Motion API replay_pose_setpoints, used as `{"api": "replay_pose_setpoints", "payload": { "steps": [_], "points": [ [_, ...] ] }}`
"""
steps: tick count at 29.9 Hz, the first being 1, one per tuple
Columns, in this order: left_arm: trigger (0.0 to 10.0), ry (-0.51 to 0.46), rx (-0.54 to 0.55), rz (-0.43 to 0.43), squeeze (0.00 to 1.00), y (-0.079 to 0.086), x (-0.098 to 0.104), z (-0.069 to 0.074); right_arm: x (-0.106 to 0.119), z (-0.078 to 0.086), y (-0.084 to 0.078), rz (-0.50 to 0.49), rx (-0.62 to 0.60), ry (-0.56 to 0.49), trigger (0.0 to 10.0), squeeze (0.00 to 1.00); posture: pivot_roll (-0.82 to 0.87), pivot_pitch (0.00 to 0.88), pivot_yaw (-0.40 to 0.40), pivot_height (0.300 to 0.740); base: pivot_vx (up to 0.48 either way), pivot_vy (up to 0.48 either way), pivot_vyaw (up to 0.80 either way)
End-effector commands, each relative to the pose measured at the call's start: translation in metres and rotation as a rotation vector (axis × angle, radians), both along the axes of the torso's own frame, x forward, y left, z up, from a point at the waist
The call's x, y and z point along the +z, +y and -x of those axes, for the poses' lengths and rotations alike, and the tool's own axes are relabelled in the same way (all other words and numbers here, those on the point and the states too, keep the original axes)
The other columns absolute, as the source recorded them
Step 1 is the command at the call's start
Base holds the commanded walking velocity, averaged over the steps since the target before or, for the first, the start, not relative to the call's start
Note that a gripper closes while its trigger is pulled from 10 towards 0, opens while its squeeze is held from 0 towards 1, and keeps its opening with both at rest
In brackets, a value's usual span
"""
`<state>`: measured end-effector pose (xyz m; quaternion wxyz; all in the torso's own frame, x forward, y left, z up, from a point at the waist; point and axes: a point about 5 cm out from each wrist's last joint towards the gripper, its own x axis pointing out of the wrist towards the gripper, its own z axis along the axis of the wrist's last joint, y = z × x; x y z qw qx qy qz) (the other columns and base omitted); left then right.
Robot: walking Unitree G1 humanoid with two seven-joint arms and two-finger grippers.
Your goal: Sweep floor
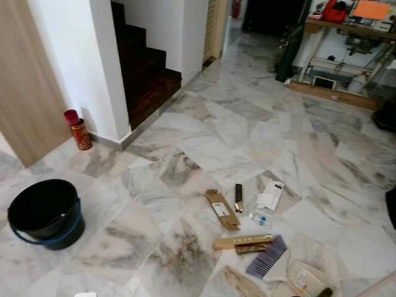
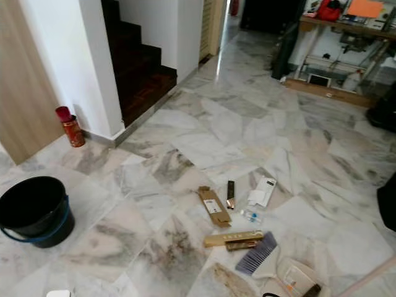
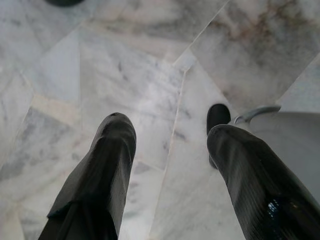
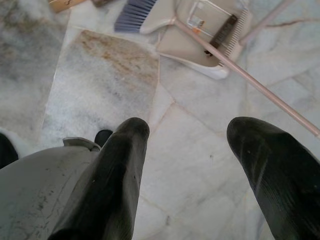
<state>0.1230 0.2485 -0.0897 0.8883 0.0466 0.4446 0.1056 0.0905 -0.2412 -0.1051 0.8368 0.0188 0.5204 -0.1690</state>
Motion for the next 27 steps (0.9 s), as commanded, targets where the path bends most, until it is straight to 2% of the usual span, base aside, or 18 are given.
{"api": "replay_pose_setpoints", "payload": {
  "steps": [1,6,13,22,27],
  "points": [
    [10.0,-0.003,0.014,0.005,0.00,0.000,0.000,-0.002,0.000,0.000,-0.001,-0.002,-0.023,-0.003,10.0,0.00,0.07,0.000,-0.062,0.740,0.000,0.000,0.00],
    [10.0,0.034,-0.055,-0.019,0.00,0.001,0.000,-0.002,0.000,-0.002,0.004,-0.014,-0.014,-0.009,10.0,0.00,0.07,0.000,-0.062,0.740,0.000,0.000,0.00],
    [10.0,0.050,-0.044,-0.009,0.00,0.004,-0.001,0.002,0.003,-0.017,0.009,-0.023,-0.013,-0.064,10.0,0.00,0.06,0.000,-0.047,0.740,0.000,0.000,0.00],
    [10.0,0.061,-0.033,-0.006,0.00,0.011,0.000,0.005,0.001,-0.018,0.017,-0.031,-0.016,-0.067,10.0,0.00,0.06,0.000,-0.029,0.740,0.000,0.000,0.00],
    [10.0,0.066,-0.038,-0.001,0.00,0.007,-0.001,0.004,0.001,-0.018,0.020,-0.041,-0.019,-0.070,10.0,0.00,0.05,0.000,-0.028,0.740,0.000,0.000,0.00]
  ]
}}
